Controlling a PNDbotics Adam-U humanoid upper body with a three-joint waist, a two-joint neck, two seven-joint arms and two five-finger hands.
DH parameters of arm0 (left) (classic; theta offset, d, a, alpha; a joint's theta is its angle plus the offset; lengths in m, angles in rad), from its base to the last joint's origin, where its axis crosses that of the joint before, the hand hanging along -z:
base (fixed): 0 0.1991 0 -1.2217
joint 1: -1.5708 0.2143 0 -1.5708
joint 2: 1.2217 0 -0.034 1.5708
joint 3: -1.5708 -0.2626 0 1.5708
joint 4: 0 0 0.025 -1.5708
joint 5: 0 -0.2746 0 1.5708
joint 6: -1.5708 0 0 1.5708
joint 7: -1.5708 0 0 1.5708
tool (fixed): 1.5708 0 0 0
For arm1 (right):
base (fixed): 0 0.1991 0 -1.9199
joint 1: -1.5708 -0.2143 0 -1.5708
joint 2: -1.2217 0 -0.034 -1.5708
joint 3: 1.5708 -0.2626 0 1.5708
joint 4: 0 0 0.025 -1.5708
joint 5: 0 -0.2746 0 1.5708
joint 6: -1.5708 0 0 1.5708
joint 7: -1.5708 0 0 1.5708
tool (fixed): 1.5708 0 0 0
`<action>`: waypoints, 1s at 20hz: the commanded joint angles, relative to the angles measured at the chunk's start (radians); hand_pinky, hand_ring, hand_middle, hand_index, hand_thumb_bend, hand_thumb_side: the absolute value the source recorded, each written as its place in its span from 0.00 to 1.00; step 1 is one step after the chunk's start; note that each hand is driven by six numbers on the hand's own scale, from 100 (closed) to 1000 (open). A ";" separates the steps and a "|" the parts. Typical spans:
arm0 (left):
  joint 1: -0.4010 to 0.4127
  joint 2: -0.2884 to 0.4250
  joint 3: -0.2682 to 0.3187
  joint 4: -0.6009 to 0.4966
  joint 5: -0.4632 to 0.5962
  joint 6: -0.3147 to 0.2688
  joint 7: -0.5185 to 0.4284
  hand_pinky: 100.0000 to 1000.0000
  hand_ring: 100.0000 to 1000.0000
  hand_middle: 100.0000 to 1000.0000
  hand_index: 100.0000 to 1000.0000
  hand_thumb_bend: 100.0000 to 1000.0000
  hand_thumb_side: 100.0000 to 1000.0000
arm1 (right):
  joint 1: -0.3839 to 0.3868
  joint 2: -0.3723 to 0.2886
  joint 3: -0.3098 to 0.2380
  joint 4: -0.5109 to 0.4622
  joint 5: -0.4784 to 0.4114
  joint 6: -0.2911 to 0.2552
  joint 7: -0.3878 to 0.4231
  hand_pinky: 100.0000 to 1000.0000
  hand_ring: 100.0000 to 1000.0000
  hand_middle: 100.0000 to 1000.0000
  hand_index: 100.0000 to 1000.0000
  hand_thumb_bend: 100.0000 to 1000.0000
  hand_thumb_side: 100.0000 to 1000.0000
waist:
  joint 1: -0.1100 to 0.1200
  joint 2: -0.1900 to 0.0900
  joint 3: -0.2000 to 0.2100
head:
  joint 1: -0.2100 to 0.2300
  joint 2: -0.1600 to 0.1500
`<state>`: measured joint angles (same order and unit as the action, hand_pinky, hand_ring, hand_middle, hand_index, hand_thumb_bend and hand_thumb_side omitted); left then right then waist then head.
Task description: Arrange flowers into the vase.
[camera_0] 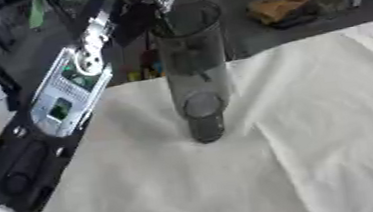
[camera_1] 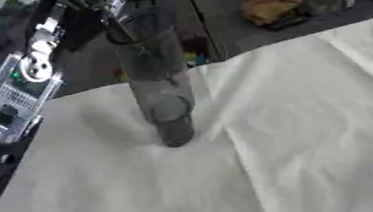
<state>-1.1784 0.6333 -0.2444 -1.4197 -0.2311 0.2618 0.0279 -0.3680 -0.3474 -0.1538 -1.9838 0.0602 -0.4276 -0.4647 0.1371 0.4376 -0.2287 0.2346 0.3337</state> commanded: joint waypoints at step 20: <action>-0.025 0.093 0.032 0.015 -0.081 0.149 -0.353 0.72 0.93 0.82 0.96 0.19 0.73 | 0.012 -0.013 -0.003 -0.016 -0.013 0.020 0.007 0.87 0.85 0.73 0.90 0.00 1.00 | 0.005 -0.056 0.032 | -0.013 0.018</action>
<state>-1.1809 0.6838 -0.2327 -1.4007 -0.3024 0.4069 -0.3061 -0.3509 -0.3474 -0.1534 -1.9838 0.0569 -0.4113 -0.4582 0.1475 0.4126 -0.1970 0.2250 0.3506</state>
